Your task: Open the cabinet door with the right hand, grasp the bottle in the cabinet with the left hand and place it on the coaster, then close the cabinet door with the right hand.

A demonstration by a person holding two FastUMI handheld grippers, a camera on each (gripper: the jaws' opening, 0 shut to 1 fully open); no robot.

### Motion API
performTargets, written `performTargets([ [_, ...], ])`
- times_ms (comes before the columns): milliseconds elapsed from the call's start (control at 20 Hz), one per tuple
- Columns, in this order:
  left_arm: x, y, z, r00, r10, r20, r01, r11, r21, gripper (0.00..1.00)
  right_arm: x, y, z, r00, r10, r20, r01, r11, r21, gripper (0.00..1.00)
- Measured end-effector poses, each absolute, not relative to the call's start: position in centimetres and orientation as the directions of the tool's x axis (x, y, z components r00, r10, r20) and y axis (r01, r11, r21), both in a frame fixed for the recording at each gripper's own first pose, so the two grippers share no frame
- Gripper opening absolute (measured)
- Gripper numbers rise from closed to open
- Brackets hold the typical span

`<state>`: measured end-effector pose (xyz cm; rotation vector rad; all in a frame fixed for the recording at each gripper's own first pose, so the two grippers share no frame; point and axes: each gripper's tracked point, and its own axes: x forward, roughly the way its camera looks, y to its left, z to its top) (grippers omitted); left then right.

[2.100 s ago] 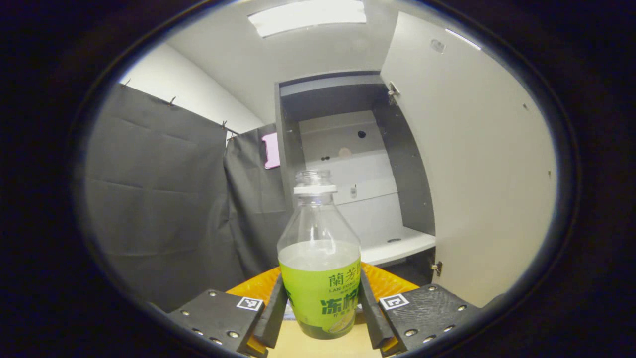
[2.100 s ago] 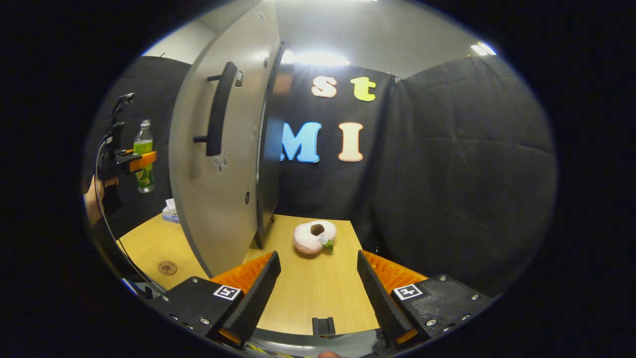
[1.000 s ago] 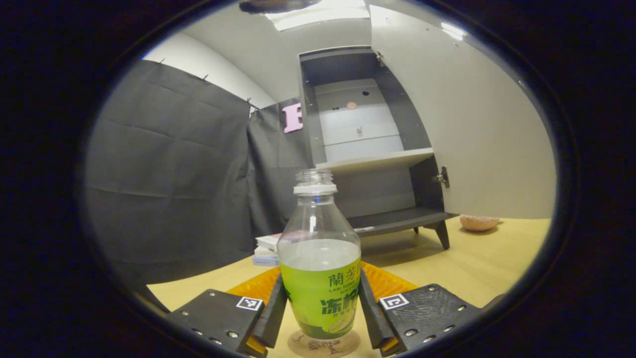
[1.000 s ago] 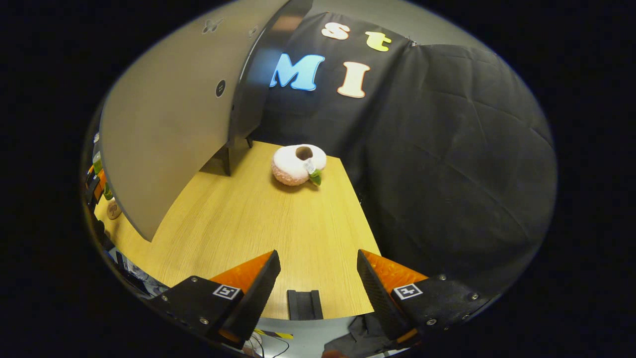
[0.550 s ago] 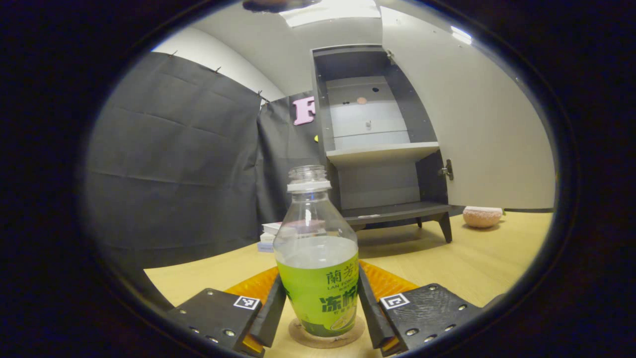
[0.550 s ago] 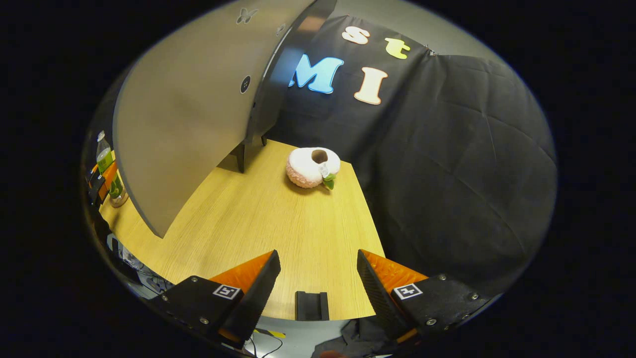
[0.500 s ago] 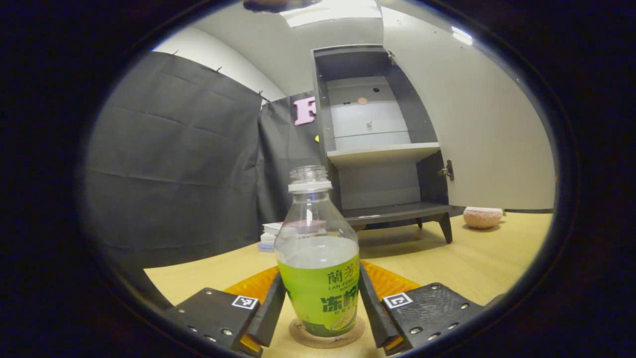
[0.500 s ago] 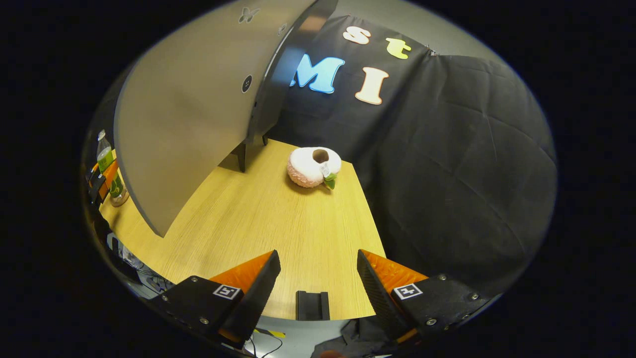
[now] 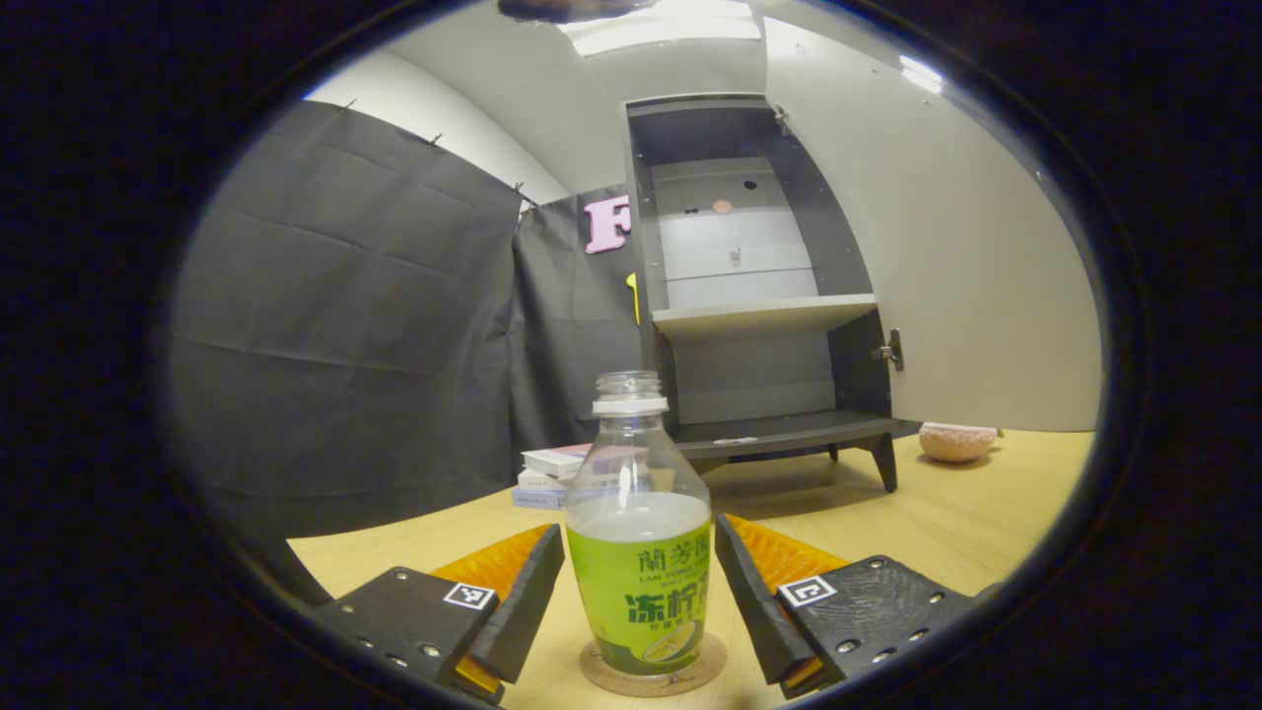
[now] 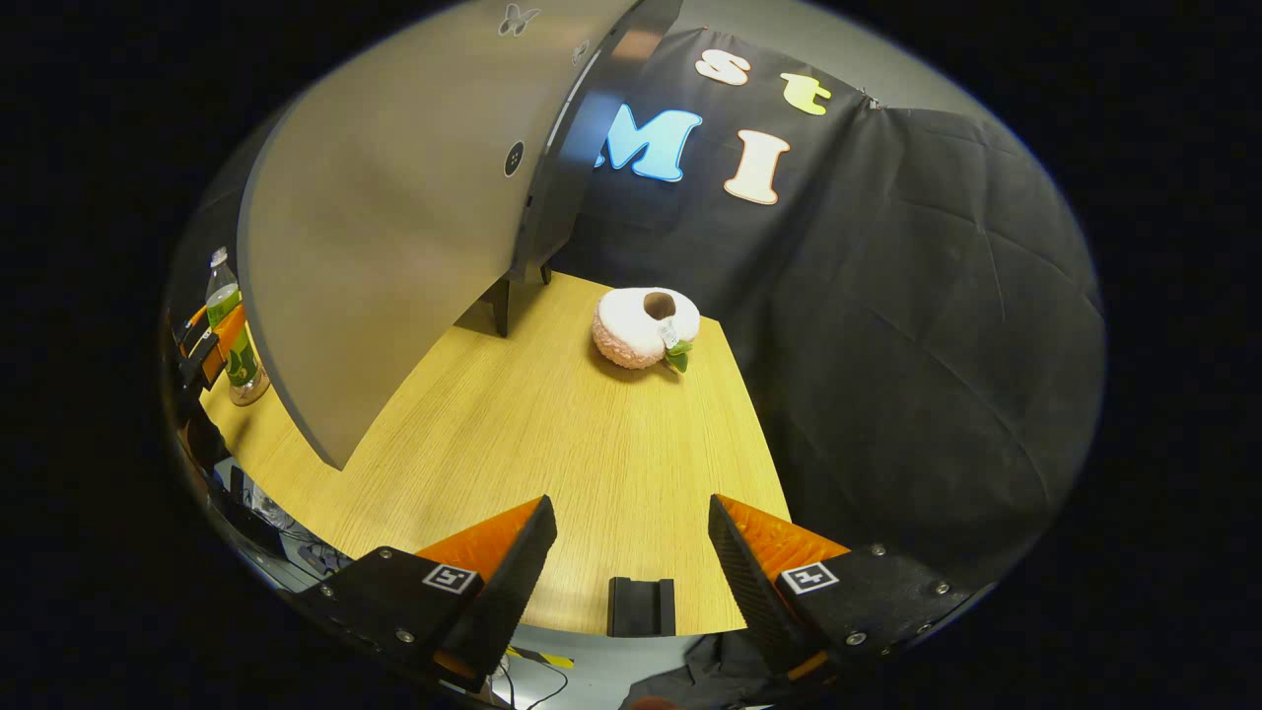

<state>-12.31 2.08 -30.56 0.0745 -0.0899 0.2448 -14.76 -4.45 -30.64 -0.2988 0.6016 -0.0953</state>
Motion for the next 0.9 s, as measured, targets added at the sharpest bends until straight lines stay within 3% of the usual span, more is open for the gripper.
performTargets([
  [50, -12.3, 1.8, -30.0, 0.97, 0.229, 0.087, -0.233, 0.972, 0.041, 0.93, -15.1, -4.6, -30.5, 0.824, -0.178, -0.538, 0.012, 0.955, -0.297, 0.96],
  [100, -12.5, 1.6, -29.3, 0.972, 0.221, 0.078, -0.224, 0.974, 0.038, 0.93, -15.3, -4.7, -30.3, 0.827, -0.178, -0.534, 0.023, 0.958, -0.284, 0.96],
  [150, -12.5, 1.6, -28.1, 0.974, 0.21, 0.085, -0.214, 0.976, 0.042, 0.84, -15.7, -4.7, -30.5, 0.825, -0.173, -0.538, 0.023, 0.962, -0.273, 0.96],
  [200, -12.4, 1.4, -27.0, 0.977, 0.195, 0.09, -0.2, 0.979, 0.049, 0.88, -16.1, -4.9, -30.6, 0.822, -0.176, -0.542, 0.022, 0.96, -0.279, 0.96],
  [450, -12.8, 0.7, -21.8, 0.983, 0.149, 0.105, -0.161, 0.98, 0.117, 0.88, -17.0, -6.1, -30.3, 0.815, -0.192, -0.546, 0.082, 0.972, -0.219, 0.96],
  [700, -13.0, -0.4, -14.1, 0.982, 0.11, 0.152, -0.129, 0.984, 0.124, 0.88, -15.4, -4.8, -26.0, 0.859, -0.145, -0.492, 0.113, 0.989, -0.095, 0.96],
  [750, -12.9, -0.9, -12.9, 0.985, 0.094, 0.148, -0.112, 0.986, 0.122, 0.93, -15.2, -4.7, -24.8, 0.869, -0.142, -0.474, 0.116, 0.99, -0.084, 0.96],
  [800, -12.8, -1.3, -11.5, 0.986, 0.077, 0.151, -0.095, 0.988, 0.119, 0.88, -14.9, -4.9, -23.4, 0.88, -0.148, -0.451, 0.124, 0.989, -0.083, 0.96],
  [900, -12.9, -2.6, -8.3, 0.985, 0.041, 0.167, -0.06, 0.992, 0.107, 0.88, -14.4, -4.7, -20.0, 0.912, -0.141, -0.384, 0.131, 0.99, -0.053, 0.96],
])
